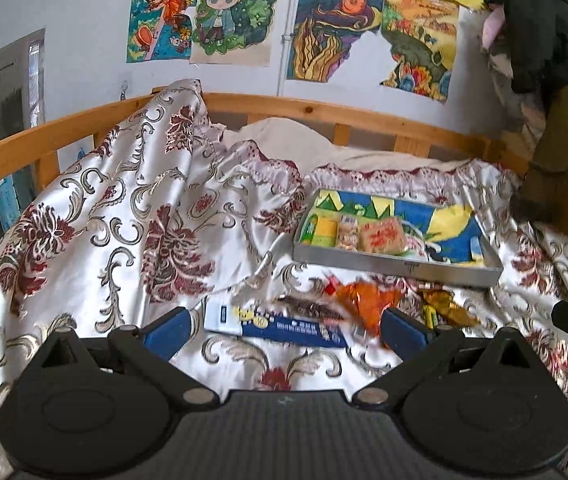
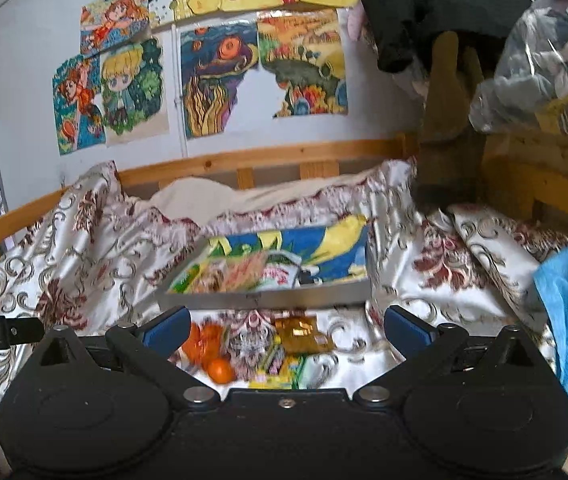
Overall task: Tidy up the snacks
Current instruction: 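Lift both tools away from the tray back over the remaining snacks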
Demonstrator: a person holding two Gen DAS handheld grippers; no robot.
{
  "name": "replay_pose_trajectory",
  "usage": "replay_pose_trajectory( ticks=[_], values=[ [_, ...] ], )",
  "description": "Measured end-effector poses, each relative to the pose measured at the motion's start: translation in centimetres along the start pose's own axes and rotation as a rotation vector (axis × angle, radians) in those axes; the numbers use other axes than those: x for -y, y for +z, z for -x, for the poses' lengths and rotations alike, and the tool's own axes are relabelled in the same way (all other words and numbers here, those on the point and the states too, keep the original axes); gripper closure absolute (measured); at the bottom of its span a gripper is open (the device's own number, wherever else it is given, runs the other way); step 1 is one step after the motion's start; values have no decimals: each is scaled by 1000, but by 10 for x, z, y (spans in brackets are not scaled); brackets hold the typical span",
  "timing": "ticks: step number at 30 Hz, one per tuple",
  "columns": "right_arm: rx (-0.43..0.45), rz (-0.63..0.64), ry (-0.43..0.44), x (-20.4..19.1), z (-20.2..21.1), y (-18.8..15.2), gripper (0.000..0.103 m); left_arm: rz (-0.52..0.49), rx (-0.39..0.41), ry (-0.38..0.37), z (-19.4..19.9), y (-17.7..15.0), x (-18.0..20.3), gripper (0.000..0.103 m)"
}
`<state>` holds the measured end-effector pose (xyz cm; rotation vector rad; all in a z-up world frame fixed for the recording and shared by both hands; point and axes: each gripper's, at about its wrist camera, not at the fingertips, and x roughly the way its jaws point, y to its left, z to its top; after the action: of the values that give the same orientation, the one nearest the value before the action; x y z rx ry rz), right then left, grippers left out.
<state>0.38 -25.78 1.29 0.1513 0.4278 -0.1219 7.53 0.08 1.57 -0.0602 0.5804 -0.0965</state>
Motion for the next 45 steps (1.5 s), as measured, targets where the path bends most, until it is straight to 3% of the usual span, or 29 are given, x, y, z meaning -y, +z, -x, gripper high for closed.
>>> replay_pose_trajectory(
  ticks=[5, 20, 27, 38, 45],
  values=[
    [-50, 5, 17, 0, 10, -10, 1, -19, -4, 8, 11, -9, 4, 0],
    [-75, 47, 34, -5, 12, -15, 1, -59, 2, 31, 21, -19, 11, 0],
    [-95, 85, 47, -12, 10, -17, 1, -82, -35, 27, 16, -17, 13, 0],
    [-176, 156, 80, -23, -5, -14, 1, -72, -167, -132, -19, 19, 0, 0],
    [-294, 150, 109, -31, -38, -12, 1, 22, -284, -198, -63, 31, -17, 0]
  ],
)
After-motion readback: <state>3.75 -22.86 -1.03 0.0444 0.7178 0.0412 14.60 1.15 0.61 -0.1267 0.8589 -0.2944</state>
